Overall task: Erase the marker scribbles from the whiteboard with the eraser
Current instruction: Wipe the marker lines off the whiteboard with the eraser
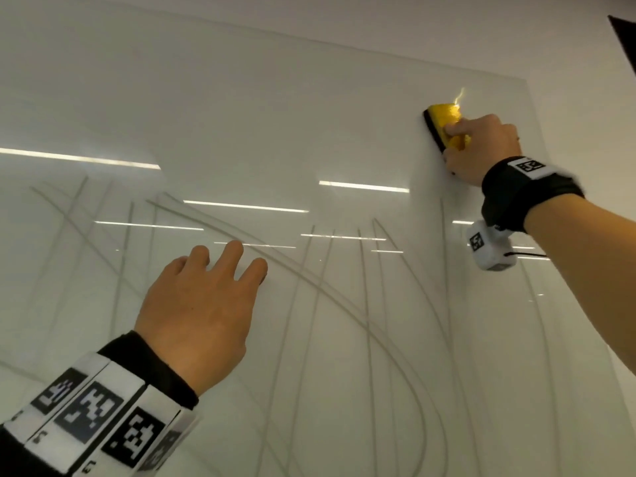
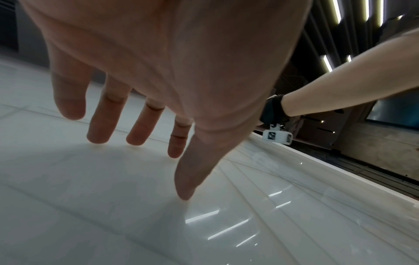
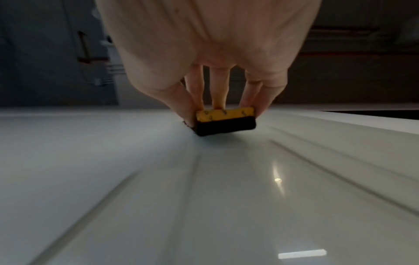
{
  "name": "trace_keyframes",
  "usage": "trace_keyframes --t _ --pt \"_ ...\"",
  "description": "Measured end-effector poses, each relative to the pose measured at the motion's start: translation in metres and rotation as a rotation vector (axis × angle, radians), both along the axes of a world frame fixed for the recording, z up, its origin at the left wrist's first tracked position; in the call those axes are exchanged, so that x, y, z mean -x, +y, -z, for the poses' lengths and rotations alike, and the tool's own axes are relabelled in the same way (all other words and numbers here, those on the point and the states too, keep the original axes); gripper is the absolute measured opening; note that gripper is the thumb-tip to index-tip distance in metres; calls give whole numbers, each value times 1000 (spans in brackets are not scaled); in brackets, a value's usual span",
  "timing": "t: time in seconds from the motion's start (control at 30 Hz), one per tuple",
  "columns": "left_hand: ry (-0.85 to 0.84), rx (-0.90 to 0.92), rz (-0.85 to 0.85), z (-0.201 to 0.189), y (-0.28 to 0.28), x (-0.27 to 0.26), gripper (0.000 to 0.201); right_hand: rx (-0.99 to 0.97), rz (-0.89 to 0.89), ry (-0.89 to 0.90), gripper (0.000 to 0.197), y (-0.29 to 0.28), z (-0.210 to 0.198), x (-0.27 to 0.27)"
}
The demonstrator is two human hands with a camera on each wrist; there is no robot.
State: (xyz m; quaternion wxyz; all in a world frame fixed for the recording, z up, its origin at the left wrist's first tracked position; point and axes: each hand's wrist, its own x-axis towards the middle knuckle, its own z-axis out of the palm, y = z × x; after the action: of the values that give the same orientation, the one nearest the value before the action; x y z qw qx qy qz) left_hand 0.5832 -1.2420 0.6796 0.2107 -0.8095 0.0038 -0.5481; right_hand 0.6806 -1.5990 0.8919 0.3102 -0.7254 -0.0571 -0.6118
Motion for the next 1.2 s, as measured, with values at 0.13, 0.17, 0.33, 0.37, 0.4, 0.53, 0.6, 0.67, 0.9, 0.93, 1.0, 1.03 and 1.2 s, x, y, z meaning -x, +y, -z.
trace_keyframes --t 0.13,0.17,0.33,0.37,0.4,0.53,0.6,0.67,0.9,0.93,1.0,1.03,1.2 --pt "-7 3 -32 -2 1 1 76 -180 -7 50 50 -6 -34 14" --pt "20 -4 -47 -2 -2 3 77 -161 -31 34 49 5 -40 15" --pt "32 11 -36 0 -7 8 72 50 -100 -21 50 45 -40 7" --pt "20 -4 -40 -1 -6 8 74 24 -73 -22 50 40 -44 9" --pt "-6 -15 -30 0 -2 6 75 -23 -52 -19 50 35 -49 12" --pt "-46 -44 4 2 5 -1 75 -59 -49 -24 47 49 -67 26" --pt "-69 -48 33 3 8 -3 73 38 -100 -57 49 79 -62 30" --pt "-91 -51 40 4 9 -3 71 177 -107 -76 51 94 -46 25" --pt "-121 -76 53 6 12 -1 65 72 -22 -34 46 6 -2 5" --pt "-118 -74 52 5 10 -1 66 -20 -9 -28 45 -2 -4 6" --pt "-103 -68 41 3 7 -2 67 -41 16 -23 42 10 -1 12" --pt "-96 -60 29 1 6 -3 68 18 16 -29 42 26 8 16" --pt "-59 14 -27 0 0 -5 57 395 -17 -132 47 41 98 3"
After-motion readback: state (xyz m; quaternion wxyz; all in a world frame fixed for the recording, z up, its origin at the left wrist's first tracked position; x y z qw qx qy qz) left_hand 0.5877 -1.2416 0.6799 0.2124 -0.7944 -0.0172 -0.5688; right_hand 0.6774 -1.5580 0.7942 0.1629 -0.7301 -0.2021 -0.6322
